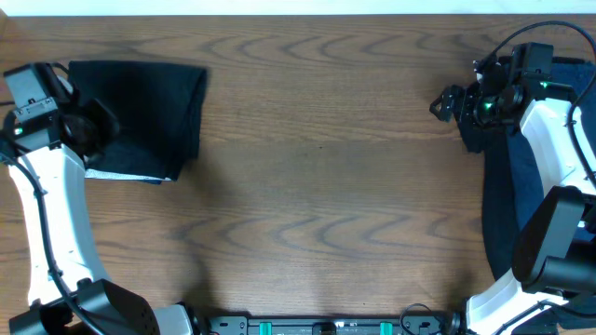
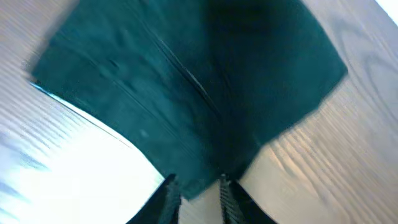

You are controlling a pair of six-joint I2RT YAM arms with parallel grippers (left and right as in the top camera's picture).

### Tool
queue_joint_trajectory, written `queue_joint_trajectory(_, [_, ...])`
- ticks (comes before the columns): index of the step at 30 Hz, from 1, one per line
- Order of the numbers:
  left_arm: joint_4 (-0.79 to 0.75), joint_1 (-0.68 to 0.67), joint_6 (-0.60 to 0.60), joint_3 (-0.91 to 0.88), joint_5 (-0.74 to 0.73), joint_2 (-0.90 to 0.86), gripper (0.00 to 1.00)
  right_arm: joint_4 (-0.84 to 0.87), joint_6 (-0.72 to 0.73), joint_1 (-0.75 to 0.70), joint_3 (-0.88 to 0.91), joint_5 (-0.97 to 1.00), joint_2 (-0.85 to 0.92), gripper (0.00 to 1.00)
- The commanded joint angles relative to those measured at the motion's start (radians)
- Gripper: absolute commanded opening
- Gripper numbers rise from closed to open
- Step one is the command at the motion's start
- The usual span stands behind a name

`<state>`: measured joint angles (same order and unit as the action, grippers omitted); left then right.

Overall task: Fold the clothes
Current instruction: 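Place the pants onto the left blue cloth stack with the left gripper, then open the left gripper and raise it off the pants stack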

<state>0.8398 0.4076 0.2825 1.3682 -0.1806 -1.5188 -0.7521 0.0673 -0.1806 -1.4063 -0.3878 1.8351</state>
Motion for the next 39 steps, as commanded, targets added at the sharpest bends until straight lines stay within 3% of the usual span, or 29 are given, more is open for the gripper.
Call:
queue_joint_trajectory(1, [0.021,-0.001,0.003,-0.054,-0.100,-0.024,0.21,-0.003,-0.002,-0.002,-0.009,-0.001,0.000,0.99])
queue_joint_trajectory(4, [0.027,-0.001,0.000,-0.114,-0.100,-0.030,0.19,-0.003,-0.002,-0.002,-0.009,-0.001,0.000,0.99])
queue_joint_trajectory(7, [0.023,-0.001,0.000,-0.145,-0.101,-0.030,0.10,-0.003,-0.002,-0.002,-0.009,-0.001,0.000,0.99])
queue_joint_trajectory(20, [-0.266,0.144,0.053,-0.147,-0.099,-0.047,0.10,-0.003,-0.002,-0.002,-0.009,-0.001,0.000,0.99])
queue_joint_trajectory(39, [-0.410,0.325,0.106,-0.146,-0.100,-0.381,0.09,-0.003,-0.002,-0.002,-0.009,-0.001,0.000,0.99])
